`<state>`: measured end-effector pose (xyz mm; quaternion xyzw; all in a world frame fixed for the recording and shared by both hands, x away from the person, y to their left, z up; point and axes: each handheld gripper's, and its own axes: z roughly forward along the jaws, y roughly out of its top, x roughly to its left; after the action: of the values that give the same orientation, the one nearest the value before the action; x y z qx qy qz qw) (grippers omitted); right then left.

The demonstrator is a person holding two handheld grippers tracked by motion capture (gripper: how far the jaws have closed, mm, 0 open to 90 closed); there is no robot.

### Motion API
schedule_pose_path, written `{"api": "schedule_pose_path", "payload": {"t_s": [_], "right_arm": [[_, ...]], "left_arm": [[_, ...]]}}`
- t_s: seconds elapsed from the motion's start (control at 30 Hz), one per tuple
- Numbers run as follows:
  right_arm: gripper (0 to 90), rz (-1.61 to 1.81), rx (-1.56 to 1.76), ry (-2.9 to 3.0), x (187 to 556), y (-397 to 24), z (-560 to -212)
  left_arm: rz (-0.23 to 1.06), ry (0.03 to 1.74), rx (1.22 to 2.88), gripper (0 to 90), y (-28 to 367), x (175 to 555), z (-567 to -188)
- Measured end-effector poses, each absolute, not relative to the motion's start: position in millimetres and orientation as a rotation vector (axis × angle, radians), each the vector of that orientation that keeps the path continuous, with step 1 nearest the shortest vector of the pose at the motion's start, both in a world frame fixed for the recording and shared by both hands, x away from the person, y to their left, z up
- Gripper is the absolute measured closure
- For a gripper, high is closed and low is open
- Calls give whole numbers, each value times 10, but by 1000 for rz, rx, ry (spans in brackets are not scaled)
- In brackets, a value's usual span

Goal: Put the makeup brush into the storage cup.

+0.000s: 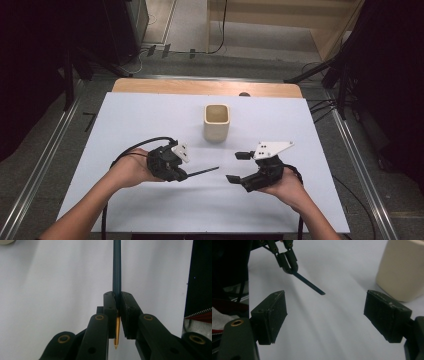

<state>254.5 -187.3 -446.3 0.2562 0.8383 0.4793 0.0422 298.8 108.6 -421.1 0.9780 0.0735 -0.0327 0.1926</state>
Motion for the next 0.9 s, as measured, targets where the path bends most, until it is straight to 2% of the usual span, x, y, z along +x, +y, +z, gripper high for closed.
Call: {"api": "schedule_pose_path", "payload": {"t_s": [0.37, 0.5, 0.9], "right_arm": [[207, 1400, 662, 2707, 2677, -1656, -4448], [221, 1377, 636, 2736, 2684, -1630, -4448], [258, 1322, 560, 2823, 2667, -1506, -4523]], "left_arm": [[-138, 114, 2769, 844, 1004, 2980, -4200], [-143, 18, 2776, 844, 954, 2950, -4188], [-186, -37, 2800, 844, 868, 2952, -4167]]}}
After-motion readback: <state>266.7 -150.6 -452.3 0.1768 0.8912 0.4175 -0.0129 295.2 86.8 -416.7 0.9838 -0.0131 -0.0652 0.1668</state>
